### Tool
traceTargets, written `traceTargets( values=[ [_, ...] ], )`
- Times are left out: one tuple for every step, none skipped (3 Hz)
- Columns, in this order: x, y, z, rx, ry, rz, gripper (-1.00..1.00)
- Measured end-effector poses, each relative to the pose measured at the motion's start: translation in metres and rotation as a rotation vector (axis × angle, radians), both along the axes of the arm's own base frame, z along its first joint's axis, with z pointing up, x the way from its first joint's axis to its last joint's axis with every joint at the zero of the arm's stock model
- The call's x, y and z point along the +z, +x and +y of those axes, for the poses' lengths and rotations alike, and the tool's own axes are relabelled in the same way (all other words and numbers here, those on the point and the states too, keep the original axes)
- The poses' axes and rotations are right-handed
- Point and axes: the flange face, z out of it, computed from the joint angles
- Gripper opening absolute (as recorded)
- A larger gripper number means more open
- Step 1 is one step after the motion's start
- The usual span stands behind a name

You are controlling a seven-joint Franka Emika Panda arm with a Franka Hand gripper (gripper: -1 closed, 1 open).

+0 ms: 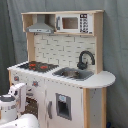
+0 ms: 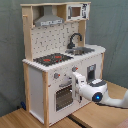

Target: Play with the kitchen

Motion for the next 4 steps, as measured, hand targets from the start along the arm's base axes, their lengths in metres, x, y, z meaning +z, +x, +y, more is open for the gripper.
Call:
traceTargets(
  values=[
    [0.002, -0.007, 0.003, -0.016, -0.006, -0.01, 1.0],
    [0.002, -0.007, 0.003, -0.017, -0.006, -0.01, -1.0],
    [0.005, -0.008, 0.001, -0.039, -0.053, -0.026, -1.0],
    [0.004, -0.027, 0.008, -0.067, -0.054, -0.038, -1.0]
  ],
)
